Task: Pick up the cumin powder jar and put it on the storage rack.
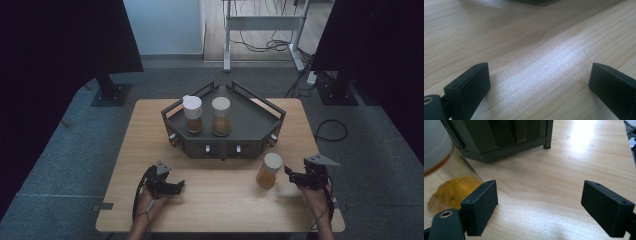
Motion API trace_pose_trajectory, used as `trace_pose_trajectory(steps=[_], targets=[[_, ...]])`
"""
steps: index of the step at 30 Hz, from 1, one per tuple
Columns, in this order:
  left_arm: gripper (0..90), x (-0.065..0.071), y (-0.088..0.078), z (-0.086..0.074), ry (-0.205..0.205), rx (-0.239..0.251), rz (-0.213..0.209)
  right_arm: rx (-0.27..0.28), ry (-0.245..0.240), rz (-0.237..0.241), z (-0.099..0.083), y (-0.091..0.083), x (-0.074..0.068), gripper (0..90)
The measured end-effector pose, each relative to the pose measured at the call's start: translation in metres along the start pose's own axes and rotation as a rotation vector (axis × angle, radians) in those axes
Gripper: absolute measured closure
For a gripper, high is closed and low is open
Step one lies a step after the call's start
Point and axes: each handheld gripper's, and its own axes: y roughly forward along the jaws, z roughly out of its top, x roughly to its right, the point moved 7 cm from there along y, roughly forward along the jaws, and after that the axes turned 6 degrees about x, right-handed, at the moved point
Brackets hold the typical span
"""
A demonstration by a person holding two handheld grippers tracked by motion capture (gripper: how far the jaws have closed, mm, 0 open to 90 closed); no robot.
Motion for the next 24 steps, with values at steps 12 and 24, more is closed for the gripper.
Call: trace_pose_trajectory(steps=[12,24], targets=[[3.6,0.000,0.000,0.000,-0.001,0.000,0.001,-0.038,-0.006,-0.009,-0.013,0.006,-0.002,13.3],[3.6,0.000,0.000,0.000,-0.001,0.000,0.001,-0.087,-0.036,-0.014,-0.021,0.013,-0.007,13.2]])
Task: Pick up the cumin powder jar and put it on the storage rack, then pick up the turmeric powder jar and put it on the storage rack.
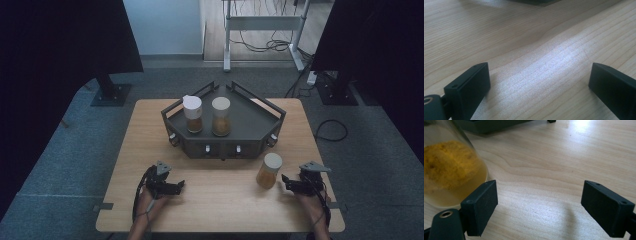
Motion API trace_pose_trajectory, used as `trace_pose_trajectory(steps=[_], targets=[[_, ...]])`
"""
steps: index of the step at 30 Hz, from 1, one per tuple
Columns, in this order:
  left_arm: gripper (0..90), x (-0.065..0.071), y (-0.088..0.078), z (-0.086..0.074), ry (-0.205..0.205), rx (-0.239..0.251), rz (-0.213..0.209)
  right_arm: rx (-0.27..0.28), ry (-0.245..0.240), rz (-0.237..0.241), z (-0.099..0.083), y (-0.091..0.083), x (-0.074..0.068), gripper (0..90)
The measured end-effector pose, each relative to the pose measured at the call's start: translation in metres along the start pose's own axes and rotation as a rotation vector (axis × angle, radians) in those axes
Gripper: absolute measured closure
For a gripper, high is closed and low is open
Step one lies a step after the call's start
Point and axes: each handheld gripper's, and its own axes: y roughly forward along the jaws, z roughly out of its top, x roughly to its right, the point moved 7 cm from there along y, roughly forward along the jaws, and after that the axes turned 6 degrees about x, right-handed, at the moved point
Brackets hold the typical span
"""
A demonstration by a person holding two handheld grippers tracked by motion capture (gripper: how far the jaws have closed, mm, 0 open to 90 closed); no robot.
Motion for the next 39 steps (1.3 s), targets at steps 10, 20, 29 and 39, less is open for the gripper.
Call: trace_pose_trajectory(steps=[10,20,29,39], targets=[[3.6,0.000,0.000,0.000,0.000,0.000,0.001,-0.005,0.001,0.004,-0.002,0.002,-0.001,13.2],[3.6,0.000,0.000,0.000,0.000,0.000,0.000,0.014,0.003,0.006,-0.003,-0.003,-0.003,13.2],[3.6,0.000,0.000,0.000,-0.001,0.000,0.000,0.027,-0.012,0.033,-0.006,-0.011,-0.013,13.2],[3.6,0.000,0.000,0.000,-0.001,0.000,0.000,0.038,-0.042,0.071,-0.011,-0.018,-0.031,13.2]])
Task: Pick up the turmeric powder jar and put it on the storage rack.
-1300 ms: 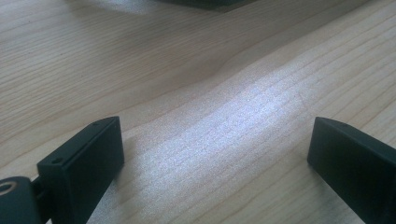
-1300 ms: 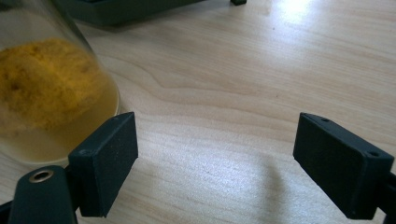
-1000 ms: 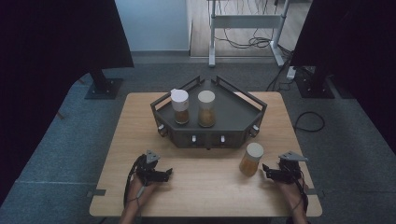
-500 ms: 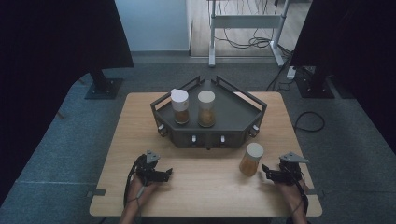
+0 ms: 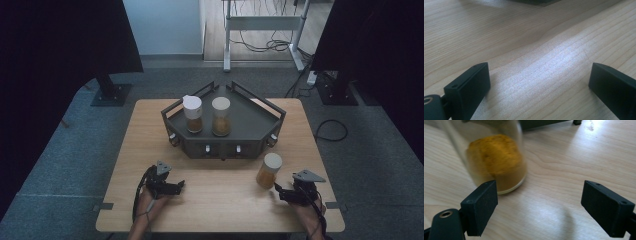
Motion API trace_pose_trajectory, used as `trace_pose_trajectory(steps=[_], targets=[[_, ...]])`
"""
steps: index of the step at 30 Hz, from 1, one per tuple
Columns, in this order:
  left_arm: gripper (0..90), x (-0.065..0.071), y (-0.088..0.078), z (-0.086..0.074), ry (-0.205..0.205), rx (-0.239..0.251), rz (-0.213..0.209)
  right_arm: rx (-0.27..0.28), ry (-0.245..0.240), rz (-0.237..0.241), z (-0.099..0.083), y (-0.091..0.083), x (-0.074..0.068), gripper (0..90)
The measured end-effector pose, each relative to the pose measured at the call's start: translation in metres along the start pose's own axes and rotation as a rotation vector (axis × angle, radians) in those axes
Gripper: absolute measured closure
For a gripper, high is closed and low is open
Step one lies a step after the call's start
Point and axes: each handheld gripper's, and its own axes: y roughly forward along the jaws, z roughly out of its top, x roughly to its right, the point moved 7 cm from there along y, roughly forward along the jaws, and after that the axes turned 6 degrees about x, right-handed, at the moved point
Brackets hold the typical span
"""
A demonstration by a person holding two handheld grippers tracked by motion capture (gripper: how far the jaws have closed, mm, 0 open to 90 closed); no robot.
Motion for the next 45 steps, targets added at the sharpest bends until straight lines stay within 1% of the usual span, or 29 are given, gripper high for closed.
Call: trace_pose_trajectory(steps=[5,11,20,36,45], targets=[[3.6,0.000,0.000,0.000,0.000,0.000,0.000,0.004,-0.008,0.020,-0.002,-0.003,-0.009,13.1],[3.6,0.000,0.000,0.000,0.000,0.000,0.000,0.004,-0.013,0.037,-0.003,-0.004,-0.015,13.1],[3.6,0.000,0.000,0.000,0.000,0.000,0.000,0.005,-0.024,0.035,-0.001,-0.003,-0.018,13.1],[3.6,0.000,0.000,0.000,0.001,0.000,-0.001,0.037,-0.041,0.049,0.016,0.014,-0.025,13.2],[3.6,0.000,0.000,0.000,0.002,-0.001,-0.002,0.053,-0.042,0.054,0.022,0.022,-0.028,13.4]])
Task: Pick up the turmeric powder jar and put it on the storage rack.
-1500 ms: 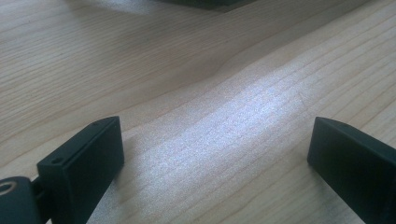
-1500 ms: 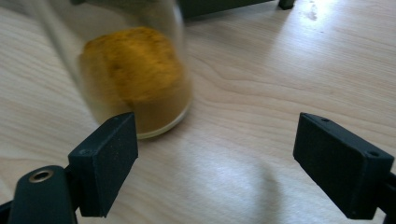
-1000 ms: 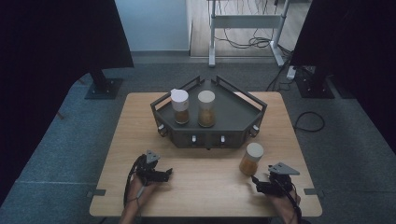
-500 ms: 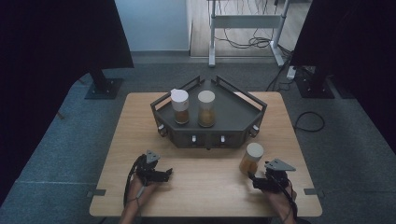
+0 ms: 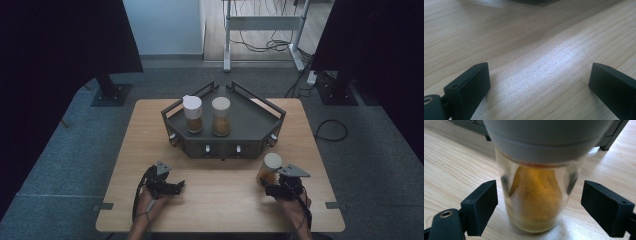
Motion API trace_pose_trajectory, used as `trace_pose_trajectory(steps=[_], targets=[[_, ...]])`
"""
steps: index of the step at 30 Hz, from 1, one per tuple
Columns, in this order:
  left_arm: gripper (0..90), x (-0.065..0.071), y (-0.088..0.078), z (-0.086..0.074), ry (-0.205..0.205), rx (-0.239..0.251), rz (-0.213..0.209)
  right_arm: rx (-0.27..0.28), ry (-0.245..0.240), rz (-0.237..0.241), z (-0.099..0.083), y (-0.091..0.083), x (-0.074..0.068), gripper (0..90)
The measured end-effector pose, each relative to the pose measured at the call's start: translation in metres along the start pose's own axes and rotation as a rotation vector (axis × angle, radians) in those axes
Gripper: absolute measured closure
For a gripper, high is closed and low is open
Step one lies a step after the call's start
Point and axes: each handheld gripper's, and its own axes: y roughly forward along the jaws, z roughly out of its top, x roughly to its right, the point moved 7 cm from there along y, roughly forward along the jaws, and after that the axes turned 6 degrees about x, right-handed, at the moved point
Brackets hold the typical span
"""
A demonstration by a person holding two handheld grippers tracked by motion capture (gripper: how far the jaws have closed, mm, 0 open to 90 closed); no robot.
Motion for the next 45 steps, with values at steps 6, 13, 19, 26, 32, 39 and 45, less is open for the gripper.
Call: trace_pose_trajectory(steps=[6,13,19,26,32,39,45], targets=[[3.6,0.000,0.000,0.000,0.000,0.000,0.000,0.004,-0.001,0.001,0.003,0.005,-0.001,13.5],[3.6,0.000,0.000,0.000,0.000,0.000,-0.001,0.010,-0.003,0.000,0.006,0.006,-0.002,13.6],[3.6,0.000,0.000,0.000,0.000,0.000,-0.001,0.029,-0.007,0.001,0.010,0.003,-0.002,13.7],[3.6,0.000,0.000,0.000,0.001,0.000,-0.001,0.053,-0.014,0.004,0.018,-0.001,-0.004,13.7],[3.6,0.000,0.000,0.000,0.000,0.000,-0.001,0.069,-0.019,0.008,0.024,-0.005,-0.005,13.6],[3.6,0.000,0.000,0.000,0.000,0.000,-0.001,0.087,-0.023,0.006,0.031,-0.011,-0.004,13.7],[3.6,0.000,0.000,0.000,0.000,0.000,-0.001,0.100,-0.025,0.007,0.036,-0.014,-0.003,14.3]])
